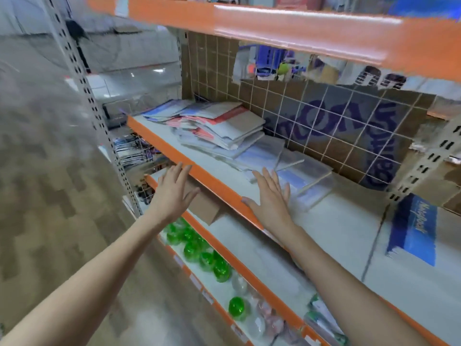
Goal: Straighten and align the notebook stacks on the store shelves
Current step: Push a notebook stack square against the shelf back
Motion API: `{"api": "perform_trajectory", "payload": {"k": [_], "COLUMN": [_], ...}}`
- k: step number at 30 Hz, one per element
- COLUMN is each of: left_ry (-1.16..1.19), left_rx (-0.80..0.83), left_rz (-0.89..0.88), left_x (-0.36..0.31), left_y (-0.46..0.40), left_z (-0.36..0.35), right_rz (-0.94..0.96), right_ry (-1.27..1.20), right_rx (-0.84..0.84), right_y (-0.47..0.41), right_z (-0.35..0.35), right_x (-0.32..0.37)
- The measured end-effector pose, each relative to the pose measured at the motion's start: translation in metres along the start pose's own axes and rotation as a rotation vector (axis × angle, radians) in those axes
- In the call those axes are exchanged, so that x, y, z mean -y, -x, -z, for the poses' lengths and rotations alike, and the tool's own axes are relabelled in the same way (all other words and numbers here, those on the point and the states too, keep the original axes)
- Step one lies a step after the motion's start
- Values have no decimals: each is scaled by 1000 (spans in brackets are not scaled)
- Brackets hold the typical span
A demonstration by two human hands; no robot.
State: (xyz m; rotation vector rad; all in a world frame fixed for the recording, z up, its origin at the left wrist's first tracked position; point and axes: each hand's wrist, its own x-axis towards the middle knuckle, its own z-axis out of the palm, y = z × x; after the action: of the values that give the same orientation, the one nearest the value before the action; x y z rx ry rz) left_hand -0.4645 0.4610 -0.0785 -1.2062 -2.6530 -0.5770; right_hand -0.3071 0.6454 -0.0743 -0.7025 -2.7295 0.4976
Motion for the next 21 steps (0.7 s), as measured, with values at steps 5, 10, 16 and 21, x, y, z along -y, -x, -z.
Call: {"api": "perform_trajectory", "payload": {"k": [5, 10, 16, 21], "left_ry": [42, 45, 122, 182], "left_rx": [60, 107, 81, 156], "left_rz": [-21, -73, -146, -152], "left_x": [76, 131, 145, 136], "left_y": [-50, -104, -185, -247], "left_z": [10, 16, 14, 3], "right_rz": [-69, -100, -107, -197], "right_ry": [-17, -26, 21, -7], "right_rx": [-20, -61, -128, -130], "right_y": [-67, -134, -204, -264], "right_z": [-30, -44, -45, -46], "right_x": [57, 97, 107, 99]}}
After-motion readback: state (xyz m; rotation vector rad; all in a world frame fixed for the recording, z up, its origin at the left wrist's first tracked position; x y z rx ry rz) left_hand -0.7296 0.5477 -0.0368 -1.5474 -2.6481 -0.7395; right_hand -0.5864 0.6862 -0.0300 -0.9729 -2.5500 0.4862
